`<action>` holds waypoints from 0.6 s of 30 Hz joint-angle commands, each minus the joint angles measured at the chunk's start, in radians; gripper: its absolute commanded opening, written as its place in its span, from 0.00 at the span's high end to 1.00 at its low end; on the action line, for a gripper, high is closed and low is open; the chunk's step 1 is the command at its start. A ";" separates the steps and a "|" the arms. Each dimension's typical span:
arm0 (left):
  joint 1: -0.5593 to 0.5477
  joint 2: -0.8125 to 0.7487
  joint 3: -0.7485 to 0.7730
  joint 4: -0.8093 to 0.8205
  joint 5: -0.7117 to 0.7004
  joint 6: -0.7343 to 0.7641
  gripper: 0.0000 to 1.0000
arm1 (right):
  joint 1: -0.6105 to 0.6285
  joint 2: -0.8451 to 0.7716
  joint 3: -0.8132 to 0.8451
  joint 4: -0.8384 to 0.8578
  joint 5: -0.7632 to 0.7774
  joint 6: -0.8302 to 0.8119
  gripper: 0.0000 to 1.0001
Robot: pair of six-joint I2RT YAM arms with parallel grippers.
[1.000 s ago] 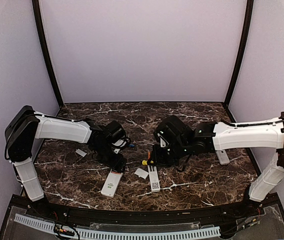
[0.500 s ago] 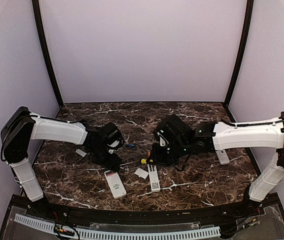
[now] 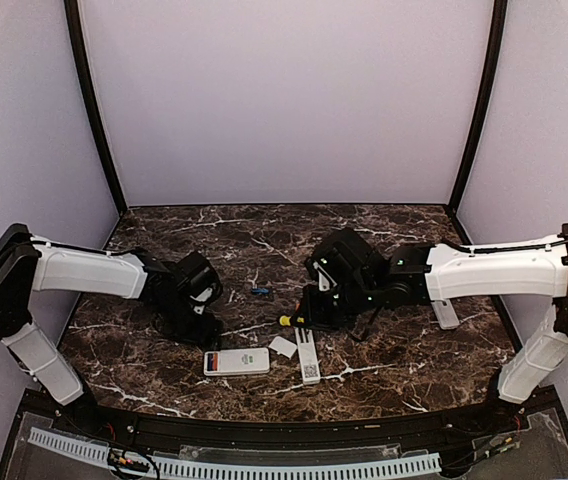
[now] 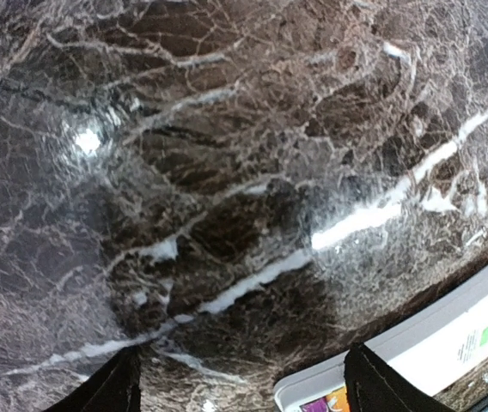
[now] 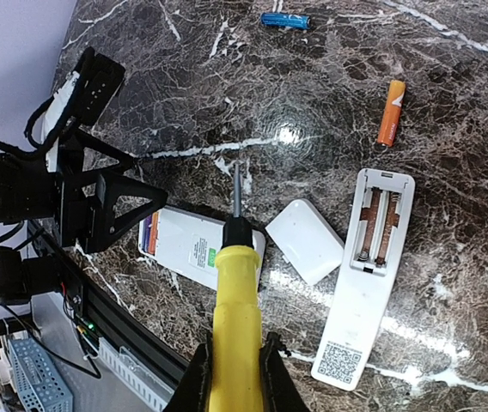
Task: Unload the batteries from the remote control
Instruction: Move the remote control without the battery cover to the center of the board.
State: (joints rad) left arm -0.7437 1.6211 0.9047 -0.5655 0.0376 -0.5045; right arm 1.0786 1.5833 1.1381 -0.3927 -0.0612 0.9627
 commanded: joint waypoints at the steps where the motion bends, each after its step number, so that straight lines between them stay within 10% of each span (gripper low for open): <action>1: -0.016 -0.021 -0.080 -0.038 0.155 -0.065 0.20 | -0.005 -0.020 -0.027 0.026 -0.015 -0.005 1.00; 18: -0.056 -0.187 -0.039 -0.059 0.163 0.045 0.20 | -0.005 -0.081 -0.079 -0.002 0.024 0.000 1.00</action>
State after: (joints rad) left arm -0.7979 1.4876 0.8146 -0.5953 0.2123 -0.5396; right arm 1.0786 1.5322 1.0630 -0.4023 -0.0631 0.9634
